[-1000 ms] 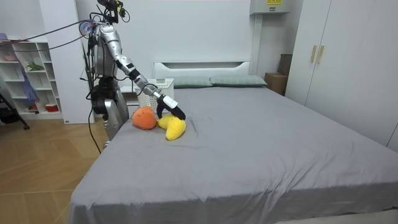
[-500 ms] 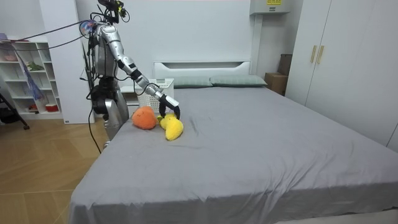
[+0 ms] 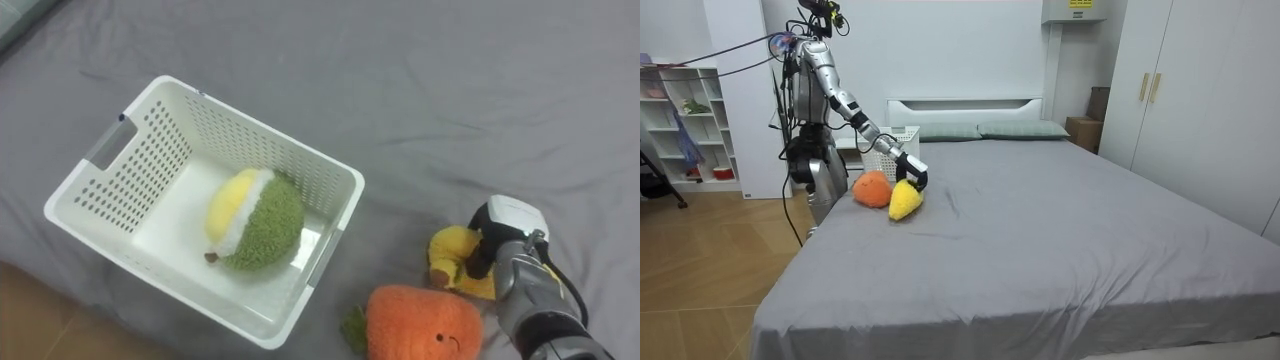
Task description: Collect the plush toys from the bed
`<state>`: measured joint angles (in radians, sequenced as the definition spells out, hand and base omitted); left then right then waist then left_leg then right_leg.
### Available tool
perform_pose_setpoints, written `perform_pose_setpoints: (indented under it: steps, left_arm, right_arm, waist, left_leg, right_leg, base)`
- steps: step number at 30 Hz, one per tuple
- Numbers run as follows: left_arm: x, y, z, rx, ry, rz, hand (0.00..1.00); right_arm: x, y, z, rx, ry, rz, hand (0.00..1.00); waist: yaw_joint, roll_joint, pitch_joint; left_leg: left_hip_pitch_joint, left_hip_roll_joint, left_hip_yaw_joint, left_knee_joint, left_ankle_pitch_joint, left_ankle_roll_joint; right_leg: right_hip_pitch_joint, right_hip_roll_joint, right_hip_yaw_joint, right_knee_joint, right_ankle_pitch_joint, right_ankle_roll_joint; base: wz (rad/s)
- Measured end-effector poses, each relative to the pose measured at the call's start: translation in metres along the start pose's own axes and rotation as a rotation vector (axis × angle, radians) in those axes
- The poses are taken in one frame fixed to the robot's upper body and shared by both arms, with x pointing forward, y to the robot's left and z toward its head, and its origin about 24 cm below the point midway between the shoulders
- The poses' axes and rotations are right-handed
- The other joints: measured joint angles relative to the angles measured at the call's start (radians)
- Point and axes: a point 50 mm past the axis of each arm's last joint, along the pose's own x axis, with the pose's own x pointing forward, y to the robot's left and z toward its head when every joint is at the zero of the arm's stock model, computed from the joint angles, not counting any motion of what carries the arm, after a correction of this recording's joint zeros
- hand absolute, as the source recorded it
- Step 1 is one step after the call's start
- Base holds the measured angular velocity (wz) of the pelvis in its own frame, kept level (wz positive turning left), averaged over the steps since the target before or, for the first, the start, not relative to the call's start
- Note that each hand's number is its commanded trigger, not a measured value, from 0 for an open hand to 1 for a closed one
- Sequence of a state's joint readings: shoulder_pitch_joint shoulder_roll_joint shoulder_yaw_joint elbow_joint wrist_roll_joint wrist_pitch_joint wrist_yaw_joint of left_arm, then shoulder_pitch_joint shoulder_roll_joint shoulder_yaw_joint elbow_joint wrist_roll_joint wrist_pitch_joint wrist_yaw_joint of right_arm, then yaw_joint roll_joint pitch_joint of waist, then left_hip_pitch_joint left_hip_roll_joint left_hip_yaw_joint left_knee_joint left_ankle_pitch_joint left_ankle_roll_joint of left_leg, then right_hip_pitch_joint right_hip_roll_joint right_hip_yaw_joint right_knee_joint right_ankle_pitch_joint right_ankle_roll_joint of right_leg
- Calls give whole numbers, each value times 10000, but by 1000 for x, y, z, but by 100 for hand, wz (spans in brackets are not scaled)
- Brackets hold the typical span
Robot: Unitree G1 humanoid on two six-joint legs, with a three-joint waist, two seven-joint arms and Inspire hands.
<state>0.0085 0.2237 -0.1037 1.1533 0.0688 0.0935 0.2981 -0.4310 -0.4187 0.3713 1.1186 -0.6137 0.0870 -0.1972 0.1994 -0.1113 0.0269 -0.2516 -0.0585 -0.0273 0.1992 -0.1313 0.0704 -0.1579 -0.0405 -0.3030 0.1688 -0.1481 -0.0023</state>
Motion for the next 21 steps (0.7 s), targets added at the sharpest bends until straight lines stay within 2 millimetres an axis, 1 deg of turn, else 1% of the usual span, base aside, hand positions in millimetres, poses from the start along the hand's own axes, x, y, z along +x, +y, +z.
perform_pose_setpoints:
  steps: [4,7,9,11,13,16,17,18,19,20,21]
  left_arm:
    - [0,0,0,-24,28,-1,0]
    - [0,0,1,-445,40,32,0]
    - [0,1,2,-496,-26,95,0]
    - [0,3,0,-550,-25,233,0]
    - [0,4,-2,-623,0,313,0]
    - [0,6,-6,-614,54,367,0]
    - [0,6,-8,-604,91,384,0]
    - [-1,6,-9,-603,103,412,0]
    - [-1,6,-10,-623,114,545,0]
    - [-1,7,-12,-707,160,610,0]
    - [-1,8,-12,-767,163,628,0]
  right_arm:
    - [0,1,-1,327,78,69,100]
    - [0,0,0,640,58,29,100]
    - [0,-2,0,949,-3,-74,100]
    - [1,-12,3,2167,-89,-575,100]
    - [1,-21,6,2700,-263,-1127,100]
    - [-3,-33,16,3148,-880,-1944,100]
    - [-7,-36,19,3312,-1153,-2194,100]
    - [-9,-38,22,3400,-1317,-2322,100]
    - [-12,-44,28,3517,-1714,-2589,100]
    - [-15,-52,35,3681,-2075,-2903,100]
    - [-17,-55,36,3785,-2214,-3057,100]
  waist:
    - [-20,-12,-8]
    - [-64,-19,-14]
    - [-139,-12,-22]
    - [-312,-14,-28]
    - [-417,-11,-38]
    - [-588,-5,-133]
    - [-609,-1,-204]
    - [-623,10,-209]
    - [-730,41,-261]
    - [-895,67,-269]
    - [-926,85,-279]
  left_leg:
    - [6,-8,-4,29,7,9]
    - [12,-14,-4,47,9,12]
    - [33,-17,-9,57,14,17]
    - [101,-26,-10,44,34,17]
    - [269,-23,16,7,35,17]
    - [635,-10,153,-123,35,17]
    - [760,0,210,-170,35,18]
    - [832,-1,204,-176,34,18]
    - [916,2,203,-194,35,18]
    - [1013,-2,202,-202,36,22]
    - [1069,-1,214,-214,37,23]
  right_leg:
    - [11,-21,-16,0,0,0]
    - [22,-22,3,-1,0,0]
    - [62,-76,-25,-3,0,0]
    - [122,-82,-13,-2,0,1]
    - [272,-80,0,-5,-1,2]
    - [547,-71,20,-24,-1,2]
    - [631,-78,53,-25,-1,2]
    - [703,-82,50,-30,-1,2]
    - [774,-86,58,-21,-1,2]
    - [863,-86,136,-29,-1,2]
    - [912,-84,186,-26,-1,2]
  base:
    - [0]
    - [0]
    - [0]
    - [0]
    - [0]
    - [-9]
    - [-15]
    - [-12]
    - [-4]
    - [-5]
    - [-5]
